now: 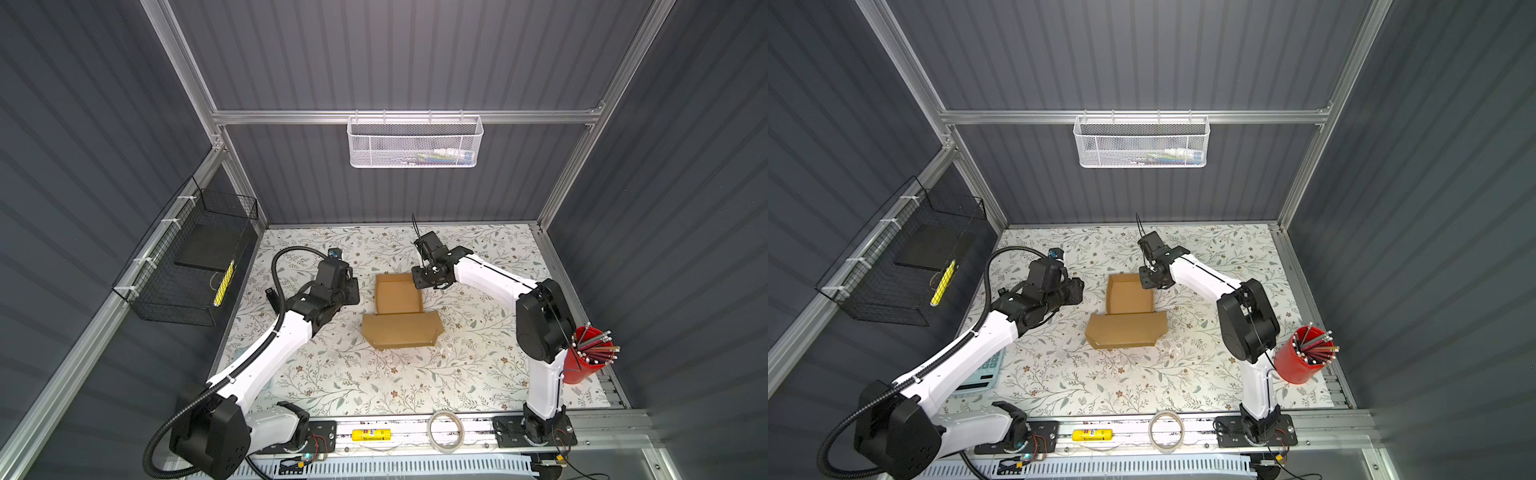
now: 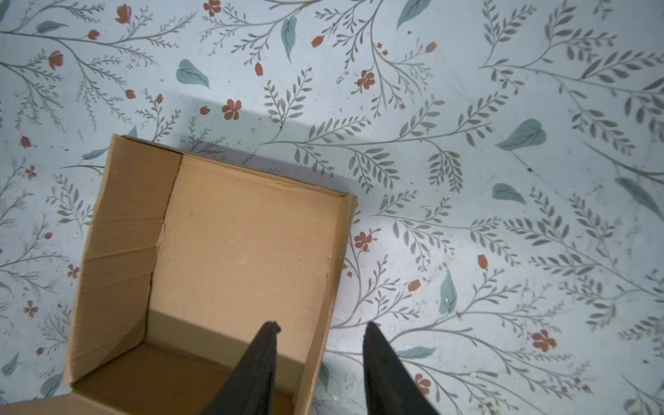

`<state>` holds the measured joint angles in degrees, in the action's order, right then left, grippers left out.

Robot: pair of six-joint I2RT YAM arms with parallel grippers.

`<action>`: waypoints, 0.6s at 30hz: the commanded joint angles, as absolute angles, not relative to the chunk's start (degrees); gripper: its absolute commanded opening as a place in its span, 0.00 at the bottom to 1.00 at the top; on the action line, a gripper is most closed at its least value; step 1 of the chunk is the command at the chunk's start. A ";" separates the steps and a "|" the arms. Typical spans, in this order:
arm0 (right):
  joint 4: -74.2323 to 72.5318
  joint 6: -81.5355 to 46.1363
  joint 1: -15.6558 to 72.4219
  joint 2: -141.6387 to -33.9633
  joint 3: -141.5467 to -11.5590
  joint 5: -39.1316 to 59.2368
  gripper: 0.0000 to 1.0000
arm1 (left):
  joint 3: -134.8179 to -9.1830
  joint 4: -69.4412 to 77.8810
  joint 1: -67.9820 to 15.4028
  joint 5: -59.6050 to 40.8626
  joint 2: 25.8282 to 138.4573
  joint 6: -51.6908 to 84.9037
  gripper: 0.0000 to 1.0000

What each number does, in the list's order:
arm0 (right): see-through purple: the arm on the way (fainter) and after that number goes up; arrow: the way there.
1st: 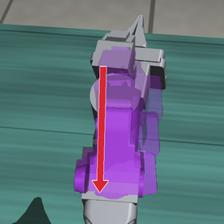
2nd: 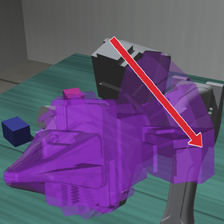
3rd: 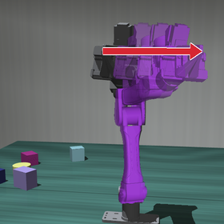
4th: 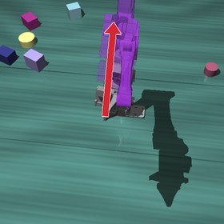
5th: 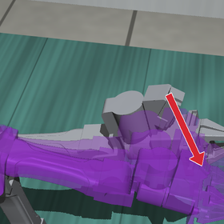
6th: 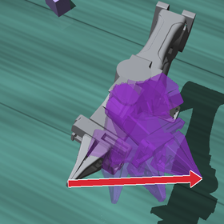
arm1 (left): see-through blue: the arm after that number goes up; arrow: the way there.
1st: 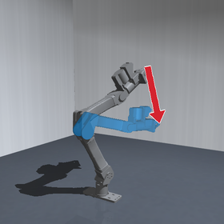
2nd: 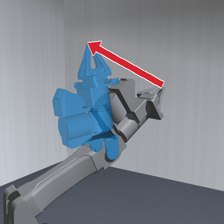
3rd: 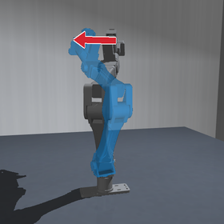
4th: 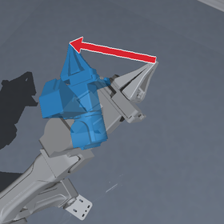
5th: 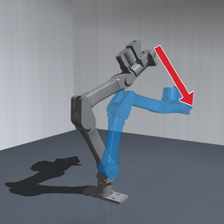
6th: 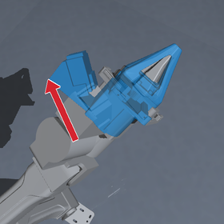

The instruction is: Fold the paper box

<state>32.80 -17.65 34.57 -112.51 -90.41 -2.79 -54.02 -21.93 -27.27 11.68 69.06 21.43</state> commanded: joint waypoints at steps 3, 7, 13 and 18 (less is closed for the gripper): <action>31.40 -16.18 35.66 -107.84 -86.81 -3.16 0.43 | -50.14 -30.41 -26.89 9.43 62.85 24.00 0.51; 31.61 -15.28 36.60 -105.12 -85.33 -3.84 0.43 | -46.60 -33.27 -27.39 9.18 58.40 26.56 0.48; 31.81 -14.94 37.78 -102.24 -83.68 -4.55 0.43 | -40.59 -35.65 -30.58 10.64 53.45 31.47 0.47; 31.69 -15.12 38.54 -100.46 -82.28 -4.63 0.43 | -36.40 -36.22 -32.37 10.15 50.37 35.89 0.46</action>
